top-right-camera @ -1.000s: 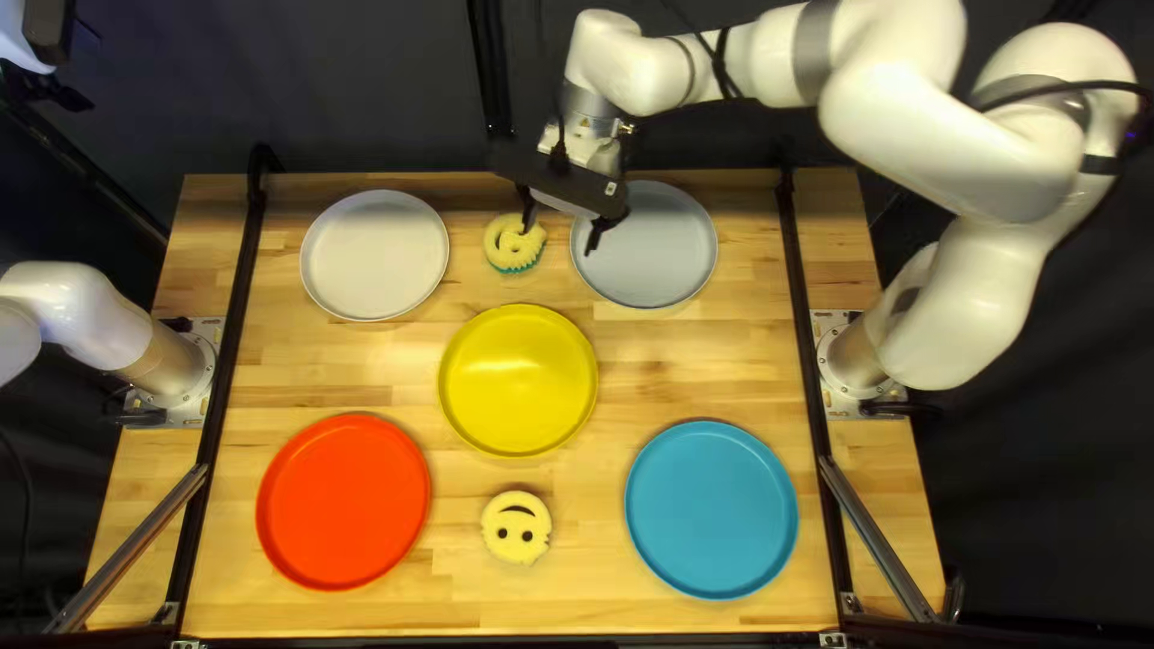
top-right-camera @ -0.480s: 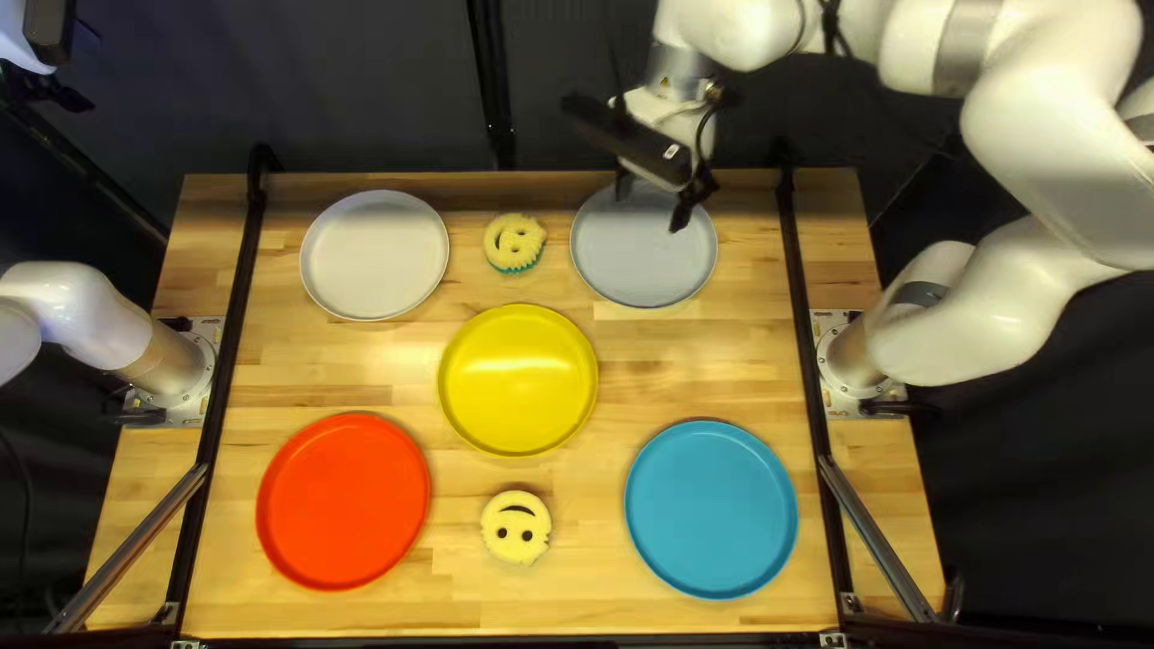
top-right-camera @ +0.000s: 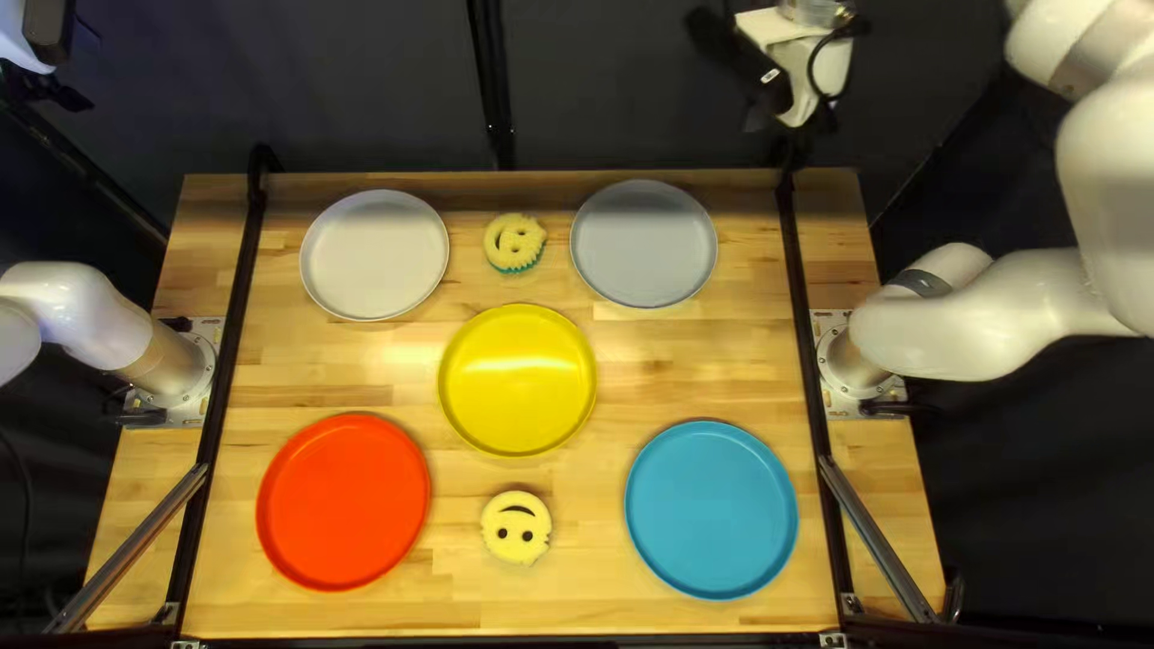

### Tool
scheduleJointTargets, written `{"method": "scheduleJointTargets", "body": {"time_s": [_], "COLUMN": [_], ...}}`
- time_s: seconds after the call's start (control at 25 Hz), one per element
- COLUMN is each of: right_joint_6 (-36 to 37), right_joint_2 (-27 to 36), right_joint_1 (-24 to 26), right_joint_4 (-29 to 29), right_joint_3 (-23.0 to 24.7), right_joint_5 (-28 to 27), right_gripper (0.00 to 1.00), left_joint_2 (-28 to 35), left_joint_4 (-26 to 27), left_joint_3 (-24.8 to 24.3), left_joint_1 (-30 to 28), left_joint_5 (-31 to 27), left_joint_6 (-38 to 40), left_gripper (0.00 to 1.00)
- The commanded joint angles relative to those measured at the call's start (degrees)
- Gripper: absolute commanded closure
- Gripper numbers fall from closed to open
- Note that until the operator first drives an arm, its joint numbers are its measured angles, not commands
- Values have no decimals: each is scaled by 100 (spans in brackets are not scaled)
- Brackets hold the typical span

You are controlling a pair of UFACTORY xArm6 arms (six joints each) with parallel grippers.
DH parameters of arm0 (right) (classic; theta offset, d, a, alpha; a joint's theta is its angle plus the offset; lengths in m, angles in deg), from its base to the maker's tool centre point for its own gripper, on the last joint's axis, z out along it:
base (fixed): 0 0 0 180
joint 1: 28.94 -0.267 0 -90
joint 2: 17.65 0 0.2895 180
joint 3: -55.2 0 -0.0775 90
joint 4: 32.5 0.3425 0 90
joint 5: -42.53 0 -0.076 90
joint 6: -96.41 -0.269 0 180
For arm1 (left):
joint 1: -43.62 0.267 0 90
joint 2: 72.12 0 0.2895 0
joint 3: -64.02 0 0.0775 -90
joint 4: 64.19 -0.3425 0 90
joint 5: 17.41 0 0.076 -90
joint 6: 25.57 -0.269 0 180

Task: Pick up sponge and scrub the plate

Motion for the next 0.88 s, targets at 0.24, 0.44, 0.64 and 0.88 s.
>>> {"method": "scheduleJointTargets", "body": {"time_s": [0.24,0.44,0.64,0.88], "right_joint_6": [285,285,671,850], "right_joint_2": [149,149,30,-244], "right_joint_1": [353,353,965,1862], "right_joint_4": [-103,-103,-53,42], "right_joint_3": [-4,-4,19,-467], "right_joint_5": [-135,-135,30,-114], "right_gripper": [0,0,0,0], "left_joint_2": [0,0,0,0], "left_joint_4": [0,0,0,0], "left_joint_3": [0,0,0,0], "left_joint_1": [0,0,0,0], "left_joint_5": [0,0,0,0], "left_joint_6": [0,0,0,0], "left_gripper": [0,0,0,0]}}
